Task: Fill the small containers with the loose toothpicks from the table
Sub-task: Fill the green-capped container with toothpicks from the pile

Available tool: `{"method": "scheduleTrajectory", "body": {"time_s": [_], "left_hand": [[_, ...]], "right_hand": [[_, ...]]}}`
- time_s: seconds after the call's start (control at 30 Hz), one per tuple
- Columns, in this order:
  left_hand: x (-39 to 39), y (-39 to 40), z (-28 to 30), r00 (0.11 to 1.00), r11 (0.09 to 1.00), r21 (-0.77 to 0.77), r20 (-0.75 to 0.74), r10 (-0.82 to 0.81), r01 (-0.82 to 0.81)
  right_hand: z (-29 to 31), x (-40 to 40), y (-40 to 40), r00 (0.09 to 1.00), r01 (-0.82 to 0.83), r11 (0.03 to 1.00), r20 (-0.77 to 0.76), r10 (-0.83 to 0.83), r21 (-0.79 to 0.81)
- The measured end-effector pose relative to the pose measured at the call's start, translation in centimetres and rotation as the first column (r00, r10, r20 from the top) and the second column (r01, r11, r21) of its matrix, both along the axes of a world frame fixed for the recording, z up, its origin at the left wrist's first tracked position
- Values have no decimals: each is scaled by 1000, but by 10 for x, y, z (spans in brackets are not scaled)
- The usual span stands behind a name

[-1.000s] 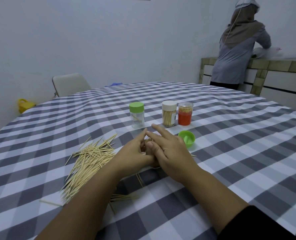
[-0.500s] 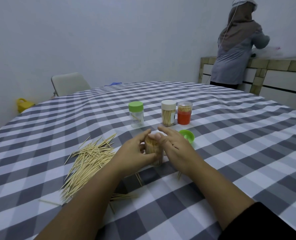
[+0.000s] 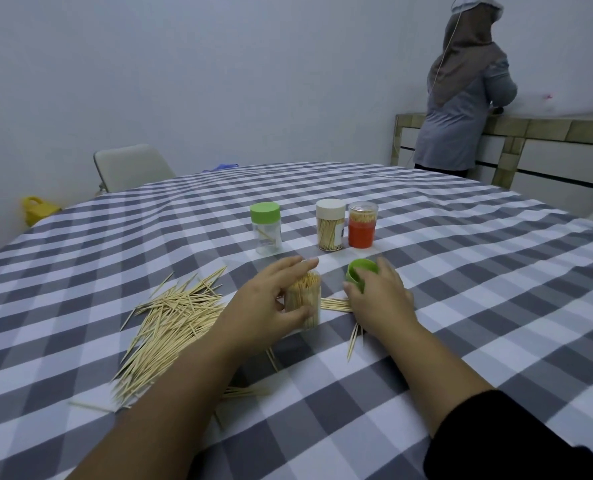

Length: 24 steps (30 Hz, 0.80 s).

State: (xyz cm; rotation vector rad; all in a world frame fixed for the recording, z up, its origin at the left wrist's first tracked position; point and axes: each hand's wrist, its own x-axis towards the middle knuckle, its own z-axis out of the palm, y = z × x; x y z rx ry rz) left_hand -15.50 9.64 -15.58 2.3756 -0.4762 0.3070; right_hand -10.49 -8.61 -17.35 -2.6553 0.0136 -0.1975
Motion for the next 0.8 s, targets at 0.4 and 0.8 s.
{"method": "scheduleTrajectory", "body": {"time_s": [0.4, 0.8], "left_hand": [[1, 0, -2, 994, 992, -104, -89, 67, -76], [4, -2, -5, 981, 960, -260, -185, 61, -109]], "right_hand": [[13, -12, 6, 959, -242, 934, 211, 189, 262], [34, -31, 12, 871, -489, 712, 320, 371, 505]]}}
